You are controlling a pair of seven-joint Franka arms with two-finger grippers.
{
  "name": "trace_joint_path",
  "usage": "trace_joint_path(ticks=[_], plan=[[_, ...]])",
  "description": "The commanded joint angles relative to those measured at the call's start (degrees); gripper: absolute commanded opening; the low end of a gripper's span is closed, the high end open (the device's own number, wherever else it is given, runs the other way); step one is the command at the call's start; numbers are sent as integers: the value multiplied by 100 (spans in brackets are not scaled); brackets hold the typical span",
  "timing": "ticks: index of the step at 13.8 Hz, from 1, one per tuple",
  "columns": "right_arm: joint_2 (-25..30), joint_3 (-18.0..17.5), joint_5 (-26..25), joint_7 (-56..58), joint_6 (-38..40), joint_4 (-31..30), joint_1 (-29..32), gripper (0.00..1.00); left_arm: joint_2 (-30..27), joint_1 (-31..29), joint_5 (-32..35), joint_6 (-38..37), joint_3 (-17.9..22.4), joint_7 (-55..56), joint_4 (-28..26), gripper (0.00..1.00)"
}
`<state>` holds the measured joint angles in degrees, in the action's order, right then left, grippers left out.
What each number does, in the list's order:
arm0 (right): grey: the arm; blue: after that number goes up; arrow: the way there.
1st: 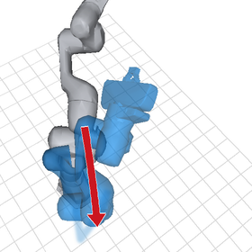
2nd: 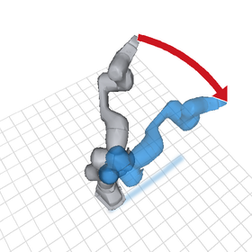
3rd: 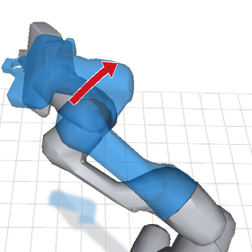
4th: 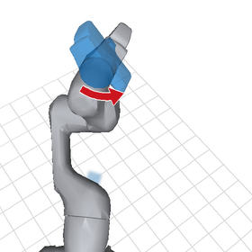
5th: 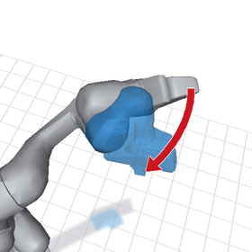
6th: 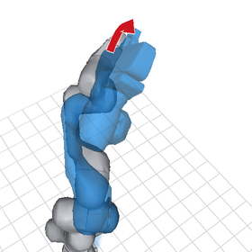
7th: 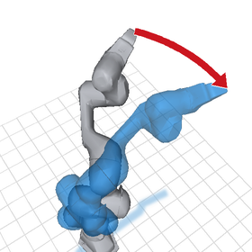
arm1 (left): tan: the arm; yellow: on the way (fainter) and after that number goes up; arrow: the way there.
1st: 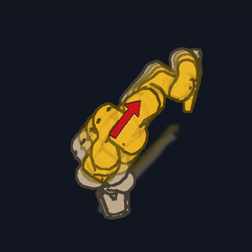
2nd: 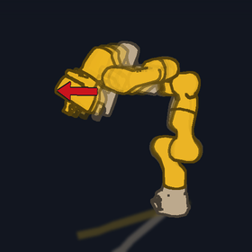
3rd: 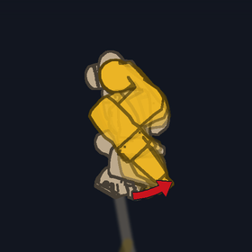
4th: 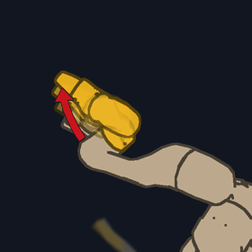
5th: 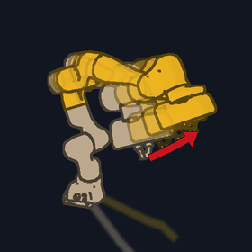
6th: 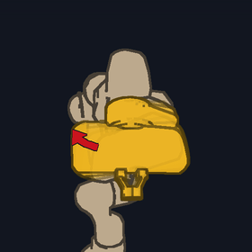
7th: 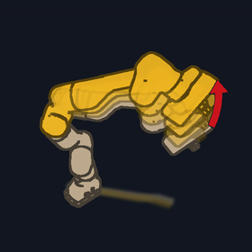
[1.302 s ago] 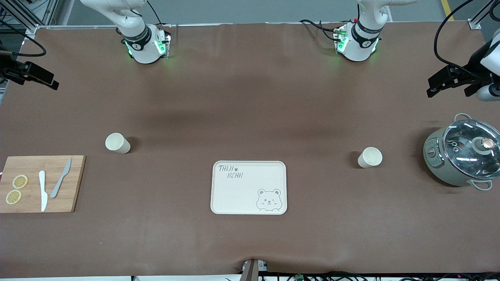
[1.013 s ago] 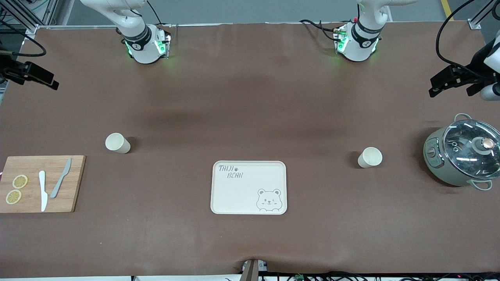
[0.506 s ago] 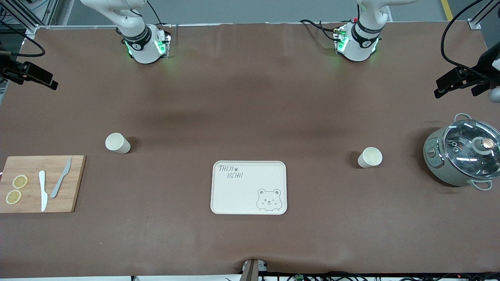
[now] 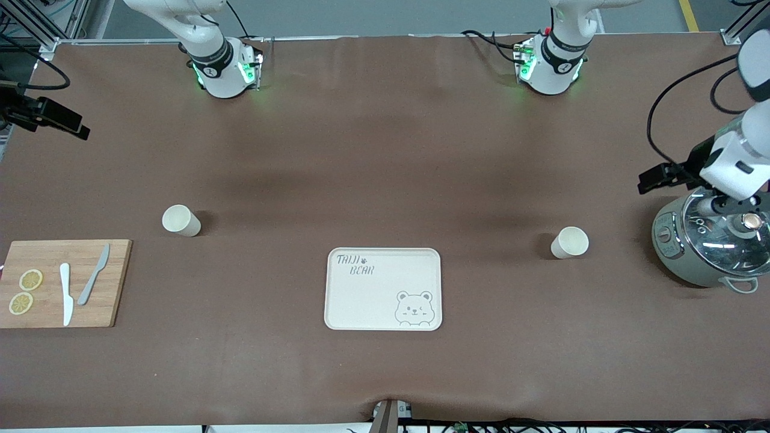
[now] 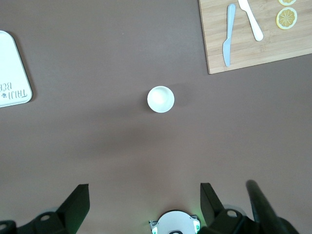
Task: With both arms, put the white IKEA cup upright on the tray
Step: 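Reach the left gripper toward the white paper cup beside the pot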
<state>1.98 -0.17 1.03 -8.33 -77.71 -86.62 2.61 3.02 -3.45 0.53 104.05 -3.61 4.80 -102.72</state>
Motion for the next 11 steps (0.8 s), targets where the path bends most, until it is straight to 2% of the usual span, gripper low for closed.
trace_joint_path(ticks=[1, 6, 8, 9, 11], plan=[[-118, -36, 99, 15, 28, 110, 64, 100, 57, -24, 35, 1114, -43, 21, -766, 100], [-163, -45, 117, 24, 28, 128, 82, 100, 523, -6, 35, 2794, -61, 21, -1610, 98], [-277, -45, 135, 24, 28, 198, 73, 100, 690, 11, 35, 3399, -69, 30, -1918, 86], [-295, -45, 126, 24, 28, 198, 64, 100, 865, 11, 35, 3646, -78, 30, -1954, 82], [-330, -45, 126, 24, 19, 207, 64, 100, 1129, 11, 35, 3990, -78, 30, -1998, 69]])
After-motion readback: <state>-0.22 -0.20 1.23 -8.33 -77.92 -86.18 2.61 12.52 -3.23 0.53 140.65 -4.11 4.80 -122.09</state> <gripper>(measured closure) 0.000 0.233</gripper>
